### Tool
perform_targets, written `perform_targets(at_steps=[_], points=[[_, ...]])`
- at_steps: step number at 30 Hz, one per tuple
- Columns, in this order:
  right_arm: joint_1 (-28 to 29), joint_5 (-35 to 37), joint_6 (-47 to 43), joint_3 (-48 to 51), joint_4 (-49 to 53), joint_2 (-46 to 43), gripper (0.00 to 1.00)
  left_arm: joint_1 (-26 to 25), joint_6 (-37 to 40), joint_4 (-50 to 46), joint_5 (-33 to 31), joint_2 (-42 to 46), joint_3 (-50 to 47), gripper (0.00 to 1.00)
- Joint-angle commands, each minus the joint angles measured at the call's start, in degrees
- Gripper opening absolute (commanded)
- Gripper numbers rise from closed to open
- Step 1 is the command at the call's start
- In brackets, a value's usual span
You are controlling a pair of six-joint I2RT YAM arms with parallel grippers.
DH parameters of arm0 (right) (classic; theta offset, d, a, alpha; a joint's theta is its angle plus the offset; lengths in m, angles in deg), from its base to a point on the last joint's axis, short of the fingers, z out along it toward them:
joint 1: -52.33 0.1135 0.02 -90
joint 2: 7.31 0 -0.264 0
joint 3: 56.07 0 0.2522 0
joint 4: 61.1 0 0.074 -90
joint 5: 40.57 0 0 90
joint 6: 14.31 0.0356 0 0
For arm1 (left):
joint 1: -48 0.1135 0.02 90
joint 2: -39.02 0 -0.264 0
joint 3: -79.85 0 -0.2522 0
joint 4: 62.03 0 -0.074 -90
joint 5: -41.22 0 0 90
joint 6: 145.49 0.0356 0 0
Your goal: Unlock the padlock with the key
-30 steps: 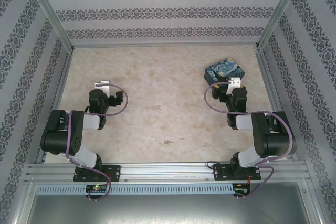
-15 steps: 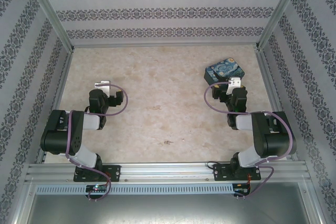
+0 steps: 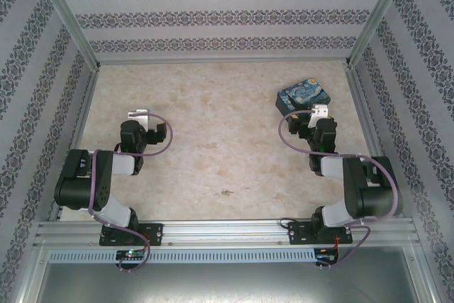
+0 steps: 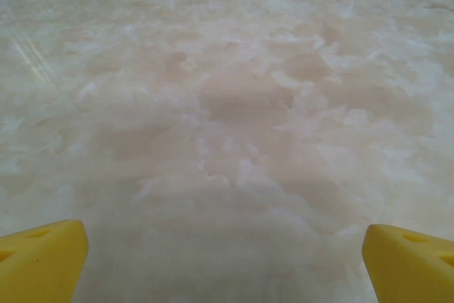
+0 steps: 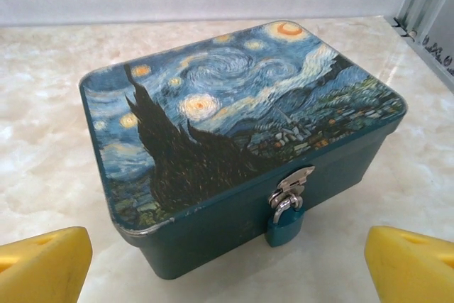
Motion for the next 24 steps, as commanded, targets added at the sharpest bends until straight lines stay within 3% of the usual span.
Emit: perform_targets(at_steps=[1,5,9,12,17,24], points=[[-0.87,0.90,3.30,-2.83,9.62,-9.27,0.98,0.48,-0.83,-8.22,-1.03,4.82,4.14,1.00],[-3.76,-1.02,17.01,-6.88,24.24,-17.10,0.98,0.47,-1.79,-21.65,-1.77,9.44,9.61,1.00],[-8.27,-13.67,25.80,-10.48,26.23,-17.62,0.98,0.41,-4.18,-36.57,-0.23,11.75,17.72,1.00],[-8.97,-18.67,28.52,-14.96,26.82,-15.66,0.98,0.12,-9.40,-41.66,0.14,12.78,21.29,1.00],[-9.90,-22.29,32.07,-26.89,32.34,-7.38,0.97,-0.34,-19.87,-51.40,3.55,11.38,28.24,1.00],[-13.04,-21.62,35.51,-45.97,45.39,10.64,0.83,-2.66,-27.08,-57.15,9.91,8.47,33.24,1.00]])
